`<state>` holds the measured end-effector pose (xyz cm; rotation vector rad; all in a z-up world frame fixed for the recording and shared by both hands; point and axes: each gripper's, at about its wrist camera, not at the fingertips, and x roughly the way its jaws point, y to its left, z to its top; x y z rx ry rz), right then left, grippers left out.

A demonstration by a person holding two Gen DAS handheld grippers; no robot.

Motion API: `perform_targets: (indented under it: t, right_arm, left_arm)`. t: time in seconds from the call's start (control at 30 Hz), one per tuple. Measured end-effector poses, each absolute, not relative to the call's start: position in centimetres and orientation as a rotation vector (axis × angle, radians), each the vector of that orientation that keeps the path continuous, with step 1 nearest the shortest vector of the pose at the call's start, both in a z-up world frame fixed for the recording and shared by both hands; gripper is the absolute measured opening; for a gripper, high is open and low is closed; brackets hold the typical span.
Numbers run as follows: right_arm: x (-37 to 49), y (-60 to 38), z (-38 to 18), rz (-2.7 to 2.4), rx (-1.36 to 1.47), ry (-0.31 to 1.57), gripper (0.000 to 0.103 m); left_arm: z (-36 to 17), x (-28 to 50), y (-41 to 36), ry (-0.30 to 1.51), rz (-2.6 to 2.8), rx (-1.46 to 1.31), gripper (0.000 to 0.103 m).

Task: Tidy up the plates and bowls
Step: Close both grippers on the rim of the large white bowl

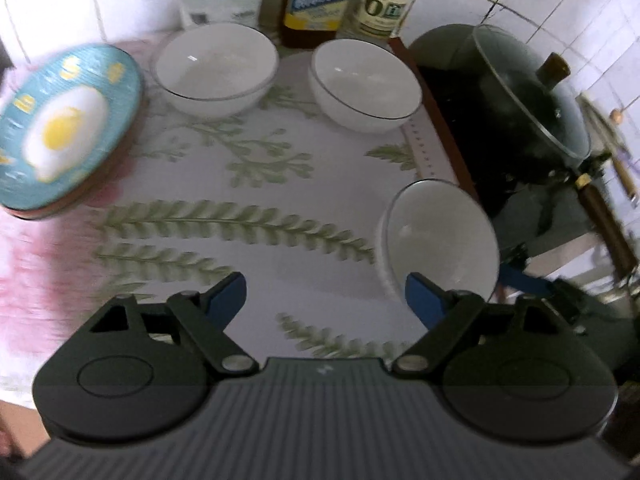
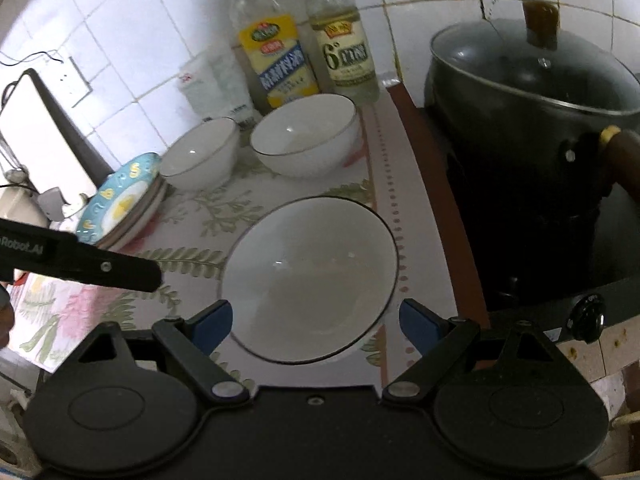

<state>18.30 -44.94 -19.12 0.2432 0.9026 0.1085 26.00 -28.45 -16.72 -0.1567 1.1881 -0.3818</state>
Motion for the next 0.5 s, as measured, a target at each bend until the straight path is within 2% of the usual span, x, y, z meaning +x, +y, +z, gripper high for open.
perform_targets:
  t: [0.1, 0.17, 0.3, 0.33, 0.37, 0.4, 0.47, 0.5]
  right_arm:
    - [19.0, -45.5, -20.2, 0.087, 0.259, 0.926, 0.092]
    - [19.4, -45.8, -20.8, 0.080, 0.275, 0.944, 0.089]
    - [20.0, -45.8, -21.4, 0.080, 0.292, 0.982, 0.073]
    - [20.1, -45.8, -21.5, 0.079, 0.300, 0.991, 0.070]
    - [20.2, -45.7, -21.6, 0.080, 0.311, 1.002, 0.060]
    - [20.5, -45.6, -21.8, 0.080, 0.326, 1.027, 0.055]
    - [20.8, -45.2, -21.9, 0.051, 0.350, 1.076, 0.052]
    - [20.9, -45.1, -21.9, 0.039, 0.352, 1.081, 0.051]
  left_arm:
    - [-18.1, 26.8, -29.8, 1.201, -0.403, -0.204, 0.074]
    - [-19.2, 27.4, -30.7, 1.230, -0.405, -0.211, 0.064]
    - [-21.1, 28.1, -31.9, 1.287, -0.424, -0.208, 0.048]
    - [-21.4, 28.2, -32.2, 1.303, -0.452, -0.202, 0.040]
    - [-21.7, 28.2, -32.8, 1.319, -0.487, -0.183, 0.031]
    - [-21.7, 28.0, -33.2, 1.318, -0.503, -0.166, 0.029]
    - [-21.9, 27.8, -33.7, 1.313, -0.525, -0.167, 0.020]
    - [-21.9, 27.8, -33.9, 1.316, -0.517, -0.177, 0.020]
